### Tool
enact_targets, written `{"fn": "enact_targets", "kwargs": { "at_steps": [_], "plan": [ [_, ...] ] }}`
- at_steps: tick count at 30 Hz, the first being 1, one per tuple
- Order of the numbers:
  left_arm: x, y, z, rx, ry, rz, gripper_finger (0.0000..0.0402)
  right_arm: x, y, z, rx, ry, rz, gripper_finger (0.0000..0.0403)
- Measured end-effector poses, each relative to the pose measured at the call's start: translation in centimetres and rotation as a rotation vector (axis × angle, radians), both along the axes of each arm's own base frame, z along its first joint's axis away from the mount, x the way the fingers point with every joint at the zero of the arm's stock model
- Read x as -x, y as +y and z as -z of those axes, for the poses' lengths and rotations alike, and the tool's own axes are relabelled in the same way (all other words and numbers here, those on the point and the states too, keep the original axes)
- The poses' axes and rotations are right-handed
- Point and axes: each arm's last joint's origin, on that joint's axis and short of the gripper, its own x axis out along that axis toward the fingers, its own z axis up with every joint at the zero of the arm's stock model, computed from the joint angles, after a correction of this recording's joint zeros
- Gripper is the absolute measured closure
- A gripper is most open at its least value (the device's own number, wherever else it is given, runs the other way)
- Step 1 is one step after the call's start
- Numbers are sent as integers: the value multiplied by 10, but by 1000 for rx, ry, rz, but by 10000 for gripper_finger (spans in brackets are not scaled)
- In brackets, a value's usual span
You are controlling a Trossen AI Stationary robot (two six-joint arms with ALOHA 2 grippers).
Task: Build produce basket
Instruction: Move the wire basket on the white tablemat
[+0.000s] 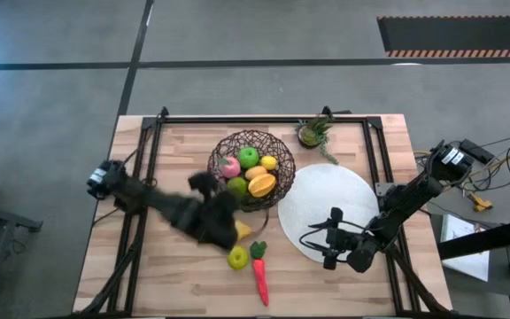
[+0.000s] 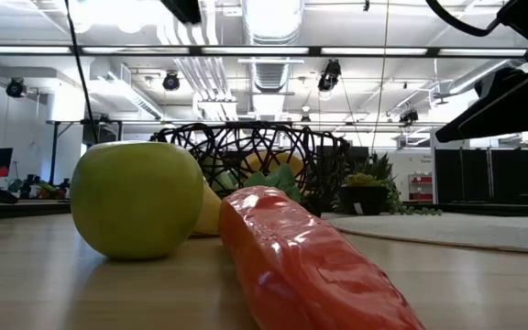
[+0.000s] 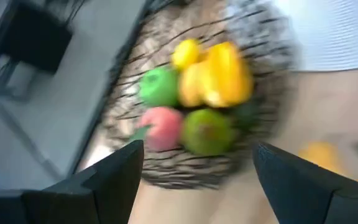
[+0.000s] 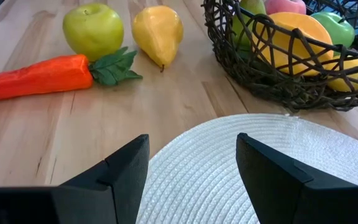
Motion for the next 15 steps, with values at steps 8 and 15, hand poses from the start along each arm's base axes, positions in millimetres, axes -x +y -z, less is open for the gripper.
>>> {"fn": "enact_targets", "kwargs": {
  "at_steps": [8,15],
  "plan": [
    [24,-86,55,152,-234,68,118,0,0,1,-1,0,1,177],
    [43,-76,128,195,-252,-149,118,-8,1,11,-5,-8,16,177]
  ]
}}
